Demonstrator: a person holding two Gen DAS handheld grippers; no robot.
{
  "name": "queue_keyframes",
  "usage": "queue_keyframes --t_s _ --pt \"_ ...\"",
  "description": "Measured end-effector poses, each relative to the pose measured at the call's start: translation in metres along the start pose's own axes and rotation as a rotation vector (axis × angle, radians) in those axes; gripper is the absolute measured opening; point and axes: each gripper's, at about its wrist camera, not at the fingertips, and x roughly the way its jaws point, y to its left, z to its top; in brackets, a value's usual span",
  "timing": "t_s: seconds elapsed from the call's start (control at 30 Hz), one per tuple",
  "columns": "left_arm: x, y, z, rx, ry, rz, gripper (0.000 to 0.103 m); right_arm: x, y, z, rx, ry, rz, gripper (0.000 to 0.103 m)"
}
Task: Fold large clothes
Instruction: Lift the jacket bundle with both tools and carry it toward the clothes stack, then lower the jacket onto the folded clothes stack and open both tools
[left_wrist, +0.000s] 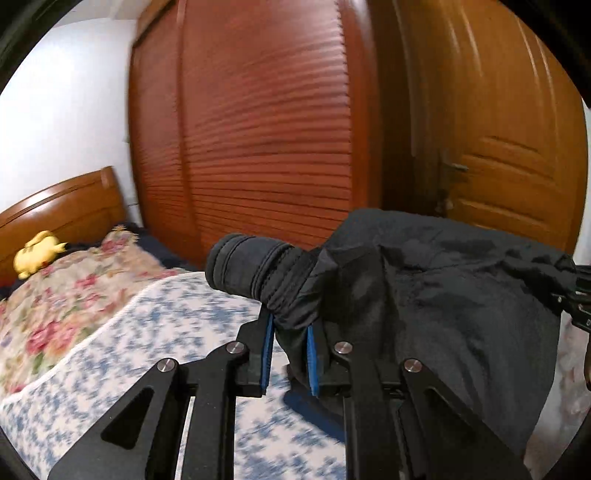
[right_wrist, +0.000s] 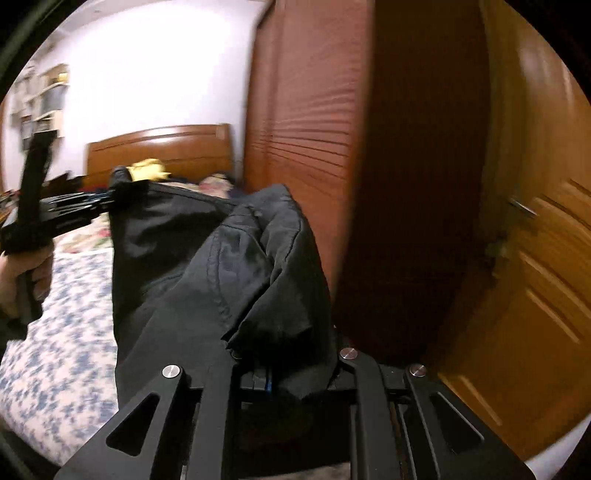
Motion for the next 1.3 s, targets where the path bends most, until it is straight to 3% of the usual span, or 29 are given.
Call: queue_keyframes --t_s 0.17,0.3,0.43,0.5,0.57,0.67,0.73,0.83,0.93,1.13,1.3 --pt "0.047 -0.037 -0.02 0.068 0.063 -0.017 0.018 0.048 -0.042 -0.032 0.101 0.137 -0.067 0.019" --pt "0.043 -0.031 -0.045 0.054 0.067 -0.026 0.02 0.079 -0.046 -0.054 0.094 0.214 -0.122 0.027" --pt "0.02 -0.01 -0.058 0.04 0.049 -0.038 0.037 0.089 -0.047 -0.059 0.075 0.217 -0.138 0.046" --pt "0.005 -0.007 -0.062 0.027 0.046 -0.046 0.04 0.085 -0.045 -0.055 0.071 0.215 -0.134 0.056" --pt "0.004 -0.008 -0.061 0.019 0.053 -0.056 0.042 0.073 -0.043 -0.047 0.061 0.171 -0.165 0.066" --pt "-0.008 0.001 -0.068 0.005 0.052 -0.08 0.057 0.041 -0.041 -0.042 0.081 0.083 -0.169 0.075" --pt "-0.019 0.003 -0.072 -0.005 0.036 -0.097 0.071 0.032 -0.043 -0.032 0.073 0.037 -0.158 0.076" --pt "-0.034 0.003 -0.078 -0.01 0.02 -0.11 0.08 0.034 -0.037 -0.027 0.056 0.017 -0.086 0.076" --pt "-0.05 0.001 -0.084 -0.01 0.012 -0.116 0.081 0.061 -0.036 -0.037 0.073 0.079 -0.043 0.076" --pt "-0.084 -0.008 -0.1 0.01 0.015 -0.098 0.081 0.129 -0.06 -0.057 0.156 0.265 -0.062 0.076" --pt "-0.114 -0.013 -0.111 0.014 0.007 -0.082 0.082 0.128 -0.072 -0.055 0.207 0.264 -0.07 0.076"
